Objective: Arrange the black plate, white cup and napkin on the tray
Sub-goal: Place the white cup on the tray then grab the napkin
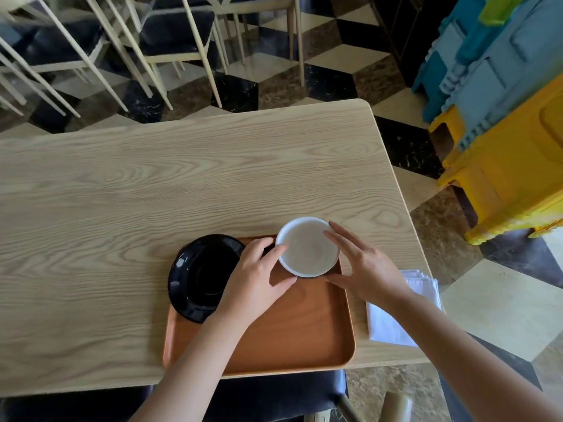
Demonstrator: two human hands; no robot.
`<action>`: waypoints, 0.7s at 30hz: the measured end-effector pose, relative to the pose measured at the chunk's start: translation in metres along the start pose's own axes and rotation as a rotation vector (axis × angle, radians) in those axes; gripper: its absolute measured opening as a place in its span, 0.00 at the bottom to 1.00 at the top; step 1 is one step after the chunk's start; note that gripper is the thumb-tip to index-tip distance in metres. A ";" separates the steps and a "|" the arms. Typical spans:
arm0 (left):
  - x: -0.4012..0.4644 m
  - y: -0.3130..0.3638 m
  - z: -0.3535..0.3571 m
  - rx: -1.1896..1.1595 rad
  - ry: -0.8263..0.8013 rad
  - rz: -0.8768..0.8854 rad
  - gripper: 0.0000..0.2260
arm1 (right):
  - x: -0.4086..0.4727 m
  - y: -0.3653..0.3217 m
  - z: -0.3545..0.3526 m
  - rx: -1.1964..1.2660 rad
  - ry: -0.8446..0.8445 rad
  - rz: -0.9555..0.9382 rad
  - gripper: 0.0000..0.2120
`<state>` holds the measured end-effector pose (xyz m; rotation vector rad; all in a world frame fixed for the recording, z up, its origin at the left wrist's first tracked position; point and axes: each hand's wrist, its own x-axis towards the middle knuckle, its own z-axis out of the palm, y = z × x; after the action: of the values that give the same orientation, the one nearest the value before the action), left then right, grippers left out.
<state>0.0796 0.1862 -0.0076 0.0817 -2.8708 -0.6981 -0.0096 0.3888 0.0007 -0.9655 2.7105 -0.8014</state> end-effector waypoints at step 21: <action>-0.046 0.122 0.072 0.134 -0.373 0.236 0.20 | -0.150 0.047 0.005 -0.284 0.112 0.345 0.25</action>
<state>0.1093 0.3316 -0.0218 -0.4047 -3.2002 -0.5212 0.0834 0.5111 -0.0339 -0.4802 3.0230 -0.4261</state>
